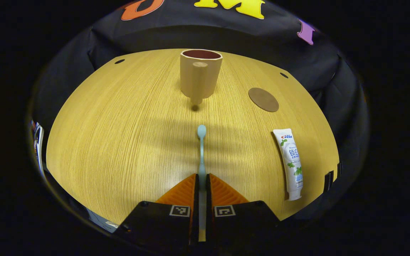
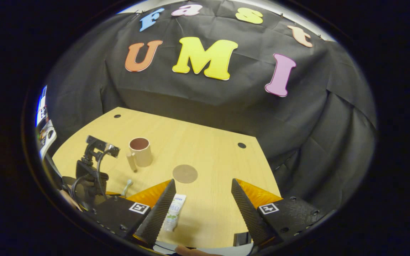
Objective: Put the toothbrush and toothpaste on the desktop into the cup, then pick up the cup and place it on the coaster on the desktop.
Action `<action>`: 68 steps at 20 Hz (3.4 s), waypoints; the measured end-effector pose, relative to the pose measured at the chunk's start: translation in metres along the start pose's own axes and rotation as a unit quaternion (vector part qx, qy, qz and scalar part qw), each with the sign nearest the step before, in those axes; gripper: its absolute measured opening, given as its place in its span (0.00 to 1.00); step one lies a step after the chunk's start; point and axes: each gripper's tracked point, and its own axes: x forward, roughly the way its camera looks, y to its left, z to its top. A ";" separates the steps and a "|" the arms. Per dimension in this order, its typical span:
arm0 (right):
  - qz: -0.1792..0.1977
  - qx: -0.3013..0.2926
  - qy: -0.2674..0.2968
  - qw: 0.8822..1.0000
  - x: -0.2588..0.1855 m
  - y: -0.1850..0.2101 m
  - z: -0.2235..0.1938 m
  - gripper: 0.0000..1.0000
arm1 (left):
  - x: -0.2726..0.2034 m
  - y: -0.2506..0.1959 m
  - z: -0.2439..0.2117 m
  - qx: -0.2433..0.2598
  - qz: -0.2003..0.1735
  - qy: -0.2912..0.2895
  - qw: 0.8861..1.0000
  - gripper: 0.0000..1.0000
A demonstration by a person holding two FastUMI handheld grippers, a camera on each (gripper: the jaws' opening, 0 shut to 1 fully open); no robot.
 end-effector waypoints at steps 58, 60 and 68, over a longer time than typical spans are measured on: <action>0.051 0.048 0.171 0.983 0.128 0.061 -0.102 0.43 | -0.242 0.070 0.292 0.029 0.053 -0.356 0.933 0.09; 0.058 0.037 0.191 0.979 0.145 0.064 -0.113 0.48 | -0.246 0.071 0.285 0.028 0.061 -0.353 0.933 0.09; 0.080 0.004 0.272 0.959 0.179 0.068 -0.152 0.53 | -0.259 0.075 0.253 0.025 0.096 -0.335 0.937 0.09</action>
